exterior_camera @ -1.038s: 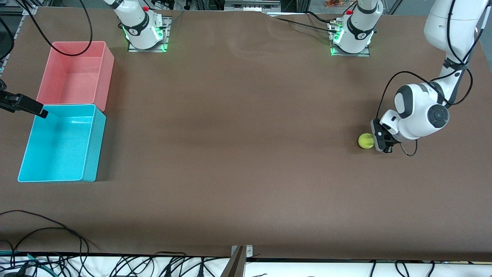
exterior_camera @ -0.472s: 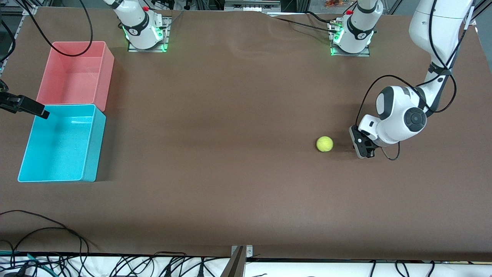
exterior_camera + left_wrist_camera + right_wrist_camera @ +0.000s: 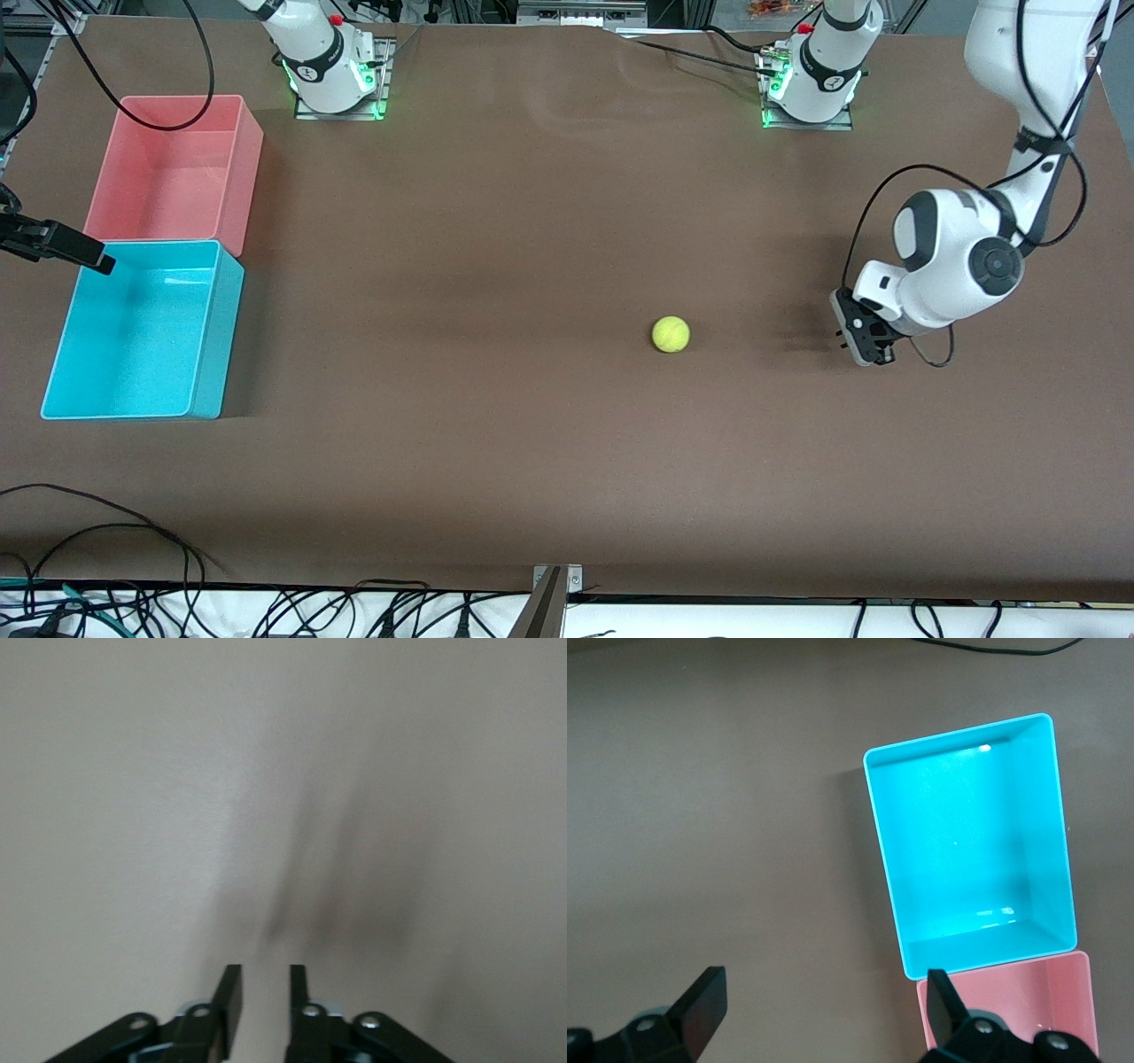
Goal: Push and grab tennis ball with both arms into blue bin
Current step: 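Retract the left gripper while the right gripper reaches toward the ball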
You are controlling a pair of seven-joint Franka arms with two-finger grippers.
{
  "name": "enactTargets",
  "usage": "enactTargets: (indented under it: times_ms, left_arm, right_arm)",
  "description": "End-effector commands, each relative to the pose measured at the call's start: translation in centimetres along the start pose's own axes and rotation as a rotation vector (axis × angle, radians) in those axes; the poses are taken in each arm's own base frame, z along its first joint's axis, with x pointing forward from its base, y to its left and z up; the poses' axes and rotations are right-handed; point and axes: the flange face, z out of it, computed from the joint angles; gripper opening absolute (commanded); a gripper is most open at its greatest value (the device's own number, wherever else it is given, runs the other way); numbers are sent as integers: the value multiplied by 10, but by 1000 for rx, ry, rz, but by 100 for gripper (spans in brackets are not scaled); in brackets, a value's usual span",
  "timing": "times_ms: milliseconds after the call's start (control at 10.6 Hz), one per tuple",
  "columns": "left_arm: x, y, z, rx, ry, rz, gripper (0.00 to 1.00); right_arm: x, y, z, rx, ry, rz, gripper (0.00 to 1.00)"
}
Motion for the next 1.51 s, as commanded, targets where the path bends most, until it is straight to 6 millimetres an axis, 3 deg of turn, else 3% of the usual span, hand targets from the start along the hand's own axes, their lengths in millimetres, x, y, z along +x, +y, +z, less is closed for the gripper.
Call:
enactTargets:
  times_ms: [0, 189, 472, 661, 944, 1133, 1416]
  left_arm:
    - [-7, 38, -80, 60, 13, -9, 100]
    - [-24, 54, -132, 145, 26, -26, 100]
    - [-30, 88, -201, 260, 48, -25, 100]
    - [-28, 97, -232, 318, 68, -24, 100]
    - [-32, 108, -275, 385, 92, -45, 100]
    - [-65, 97, -300, 332, 125, -235, 100]
    - [-56, 92, -361, 231, 114, -414, 100]
  right_arm:
    - [-2, -5, -1, 5, -9, 2, 100]
    - [0, -8, 5, 4, -18, -4, 100]
    - [4, -19, 13, 7, -25, -31, 100]
    - [5, -20, 14, 6, -25, -36, 100]
    - [1, -32, 16, -2, -40, -67, 100]
    - [-2, -40, 16, -30, -59, -123, 100]
    - [-5, -55, 22, 137, -98, -158, 100]
